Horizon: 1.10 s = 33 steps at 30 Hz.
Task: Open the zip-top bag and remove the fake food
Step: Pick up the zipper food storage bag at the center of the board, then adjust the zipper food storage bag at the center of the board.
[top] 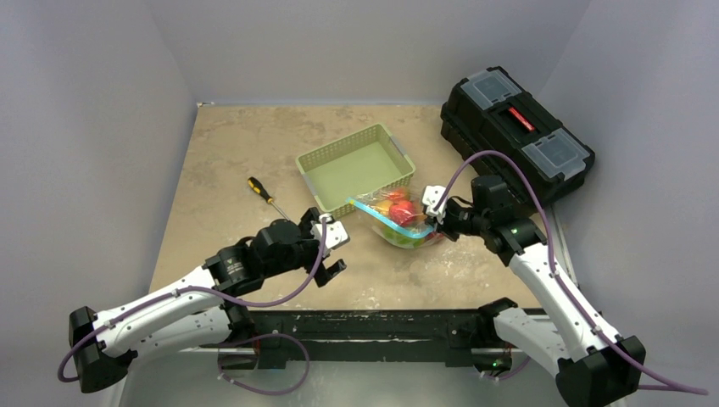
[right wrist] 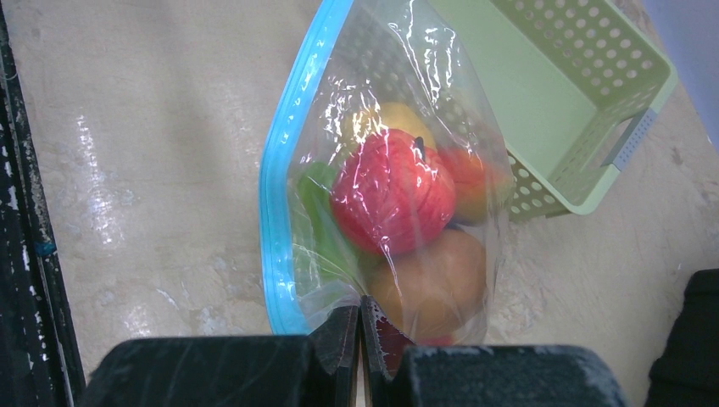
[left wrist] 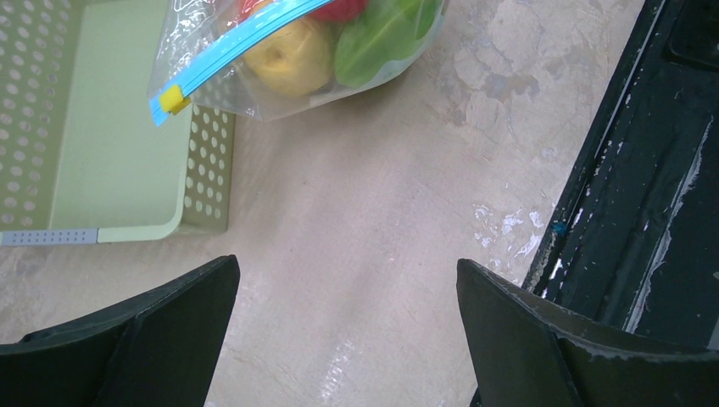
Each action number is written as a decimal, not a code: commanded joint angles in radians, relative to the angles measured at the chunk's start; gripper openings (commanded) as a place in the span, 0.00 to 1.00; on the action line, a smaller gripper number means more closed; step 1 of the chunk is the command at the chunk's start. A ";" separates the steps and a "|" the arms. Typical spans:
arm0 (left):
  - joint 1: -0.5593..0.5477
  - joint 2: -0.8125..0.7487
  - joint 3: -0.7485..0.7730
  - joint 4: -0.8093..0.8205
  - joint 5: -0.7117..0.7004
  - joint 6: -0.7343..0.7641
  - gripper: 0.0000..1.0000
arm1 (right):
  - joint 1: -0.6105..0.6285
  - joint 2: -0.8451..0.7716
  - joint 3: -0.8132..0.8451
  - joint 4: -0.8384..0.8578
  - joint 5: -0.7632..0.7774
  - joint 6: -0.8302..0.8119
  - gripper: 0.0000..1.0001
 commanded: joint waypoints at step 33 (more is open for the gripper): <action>0.010 0.392 0.169 0.414 0.011 0.678 0.80 | -0.008 0.019 0.007 0.010 -0.065 -0.014 0.00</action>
